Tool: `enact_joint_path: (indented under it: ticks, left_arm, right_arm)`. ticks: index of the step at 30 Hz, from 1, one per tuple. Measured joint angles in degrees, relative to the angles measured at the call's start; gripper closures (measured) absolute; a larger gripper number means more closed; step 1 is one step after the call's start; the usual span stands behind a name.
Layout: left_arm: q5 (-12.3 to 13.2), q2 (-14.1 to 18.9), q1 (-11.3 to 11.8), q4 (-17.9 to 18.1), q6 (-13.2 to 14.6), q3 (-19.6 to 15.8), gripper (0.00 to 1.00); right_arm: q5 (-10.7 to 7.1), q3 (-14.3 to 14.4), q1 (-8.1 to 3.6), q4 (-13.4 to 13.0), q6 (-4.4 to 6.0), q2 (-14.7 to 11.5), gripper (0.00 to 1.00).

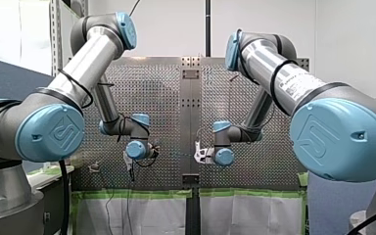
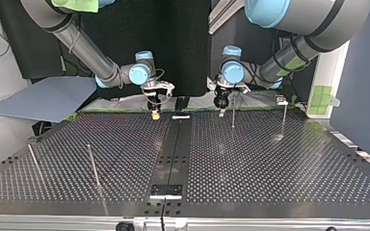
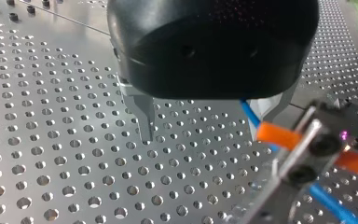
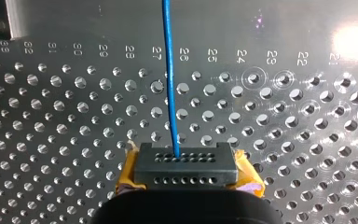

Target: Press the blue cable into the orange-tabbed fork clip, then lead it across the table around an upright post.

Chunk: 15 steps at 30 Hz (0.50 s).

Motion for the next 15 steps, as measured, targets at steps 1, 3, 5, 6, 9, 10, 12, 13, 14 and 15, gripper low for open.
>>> enact_joint_path:
  ticks: [1, 3, 5, 6, 9, 10, 12, 13, 14, 15]
  left_arm:
    - [-0.02, 0.00, 0.00, 0.00, 0.24, 0.02, 0.07]
    - [-0.10, 0.00, 0.00, 0.03, 0.91, 0.03, 0.19]
    - [-0.21, 0.01, 0.00, 0.21, 1.69, 0.04, 0.35]
    - [-0.30, 0.01, 0.00, 0.37, 2.04, 0.04, 0.35]
    - [-1.03, 0.01, -0.02, 1.33, 3.40, 0.05, 0.56]
    - [-1.29, 0.02, -0.06, 1.55, 3.86, 0.06, 0.67]
    - [-1.72, 0.01, -0.15, 1.74, 4.89, 0.06, 0.79]
    - [-1.83, 0.01, -0.18, 1.73, 5.33, 0.06, 0.96]
    - [-1.91, 0.02, -0.21, 1.71, 5.87, 0.05, 1.00]
    - [-1.94, 0.01, -0.23, 1.69, 6.20, 0.05, 1.00]
  right_arm:
    - [0.00, 0.00, 0.00, 0.00, 0.01, 0.00, 1.00]
    - [0.00, 0.01, 0.00, 0.01, 0.02, 0.00, 1.00]
    - [0.00, 0.00, -0.01, 0.02, 0.02, 0.00, 1.00]
    - [0.00, 0.01, 0.00, 0.02, 0.01, 0.00, 1.00]
    - [-0.03, 0.00, -0.01, 0.02, -0.04, 0.01, 1.00]
    - [-0.04, 0.00, -0.01, 0.02, -0.06, 0.02, 1.00]
    - [-0.06, 0.00, -0.02, 0.02, -0.10, 0.02, 1.00]
    - [-0.07, 0.00, -0.02, 0.02, -0.11, 0.03, 1.00]
    - [-0.07, 0.01, -0.02, 0.02, -0.12, 0.02, 1.00]
    - [-0.08, 0.01, -0.02, 0.03, -0.13, 0.03, 1.00]
